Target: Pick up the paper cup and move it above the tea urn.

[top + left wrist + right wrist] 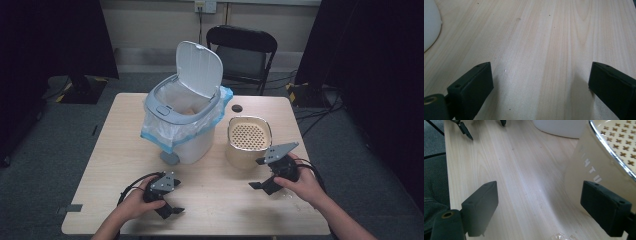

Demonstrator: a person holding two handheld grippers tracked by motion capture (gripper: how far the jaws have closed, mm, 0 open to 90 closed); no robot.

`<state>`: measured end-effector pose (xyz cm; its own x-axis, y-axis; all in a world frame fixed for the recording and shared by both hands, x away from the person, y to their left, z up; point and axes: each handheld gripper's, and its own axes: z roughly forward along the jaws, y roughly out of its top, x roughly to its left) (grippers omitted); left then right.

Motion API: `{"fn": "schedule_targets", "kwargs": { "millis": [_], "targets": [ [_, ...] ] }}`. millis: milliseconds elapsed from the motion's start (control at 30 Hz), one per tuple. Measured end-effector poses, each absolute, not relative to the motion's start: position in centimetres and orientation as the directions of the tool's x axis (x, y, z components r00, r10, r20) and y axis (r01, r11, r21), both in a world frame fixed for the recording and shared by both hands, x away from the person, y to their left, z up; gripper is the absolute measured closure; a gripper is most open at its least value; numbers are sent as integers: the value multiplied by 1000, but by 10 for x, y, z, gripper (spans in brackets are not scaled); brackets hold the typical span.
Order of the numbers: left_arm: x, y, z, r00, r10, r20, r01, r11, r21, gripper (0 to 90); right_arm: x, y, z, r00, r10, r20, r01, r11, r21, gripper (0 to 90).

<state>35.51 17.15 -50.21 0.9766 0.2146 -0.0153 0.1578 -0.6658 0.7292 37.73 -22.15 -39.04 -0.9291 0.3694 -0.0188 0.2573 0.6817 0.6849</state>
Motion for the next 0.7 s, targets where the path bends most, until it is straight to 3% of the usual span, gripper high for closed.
{"fn": "schedule_targets", "kwargs": {
  "millis": [700],
  "targets": [
    [355,172,-502,976,219,-16,161,-664,730,50,385,-265,-379,-882,470,-39,310,639,704,141]
  ]
}}
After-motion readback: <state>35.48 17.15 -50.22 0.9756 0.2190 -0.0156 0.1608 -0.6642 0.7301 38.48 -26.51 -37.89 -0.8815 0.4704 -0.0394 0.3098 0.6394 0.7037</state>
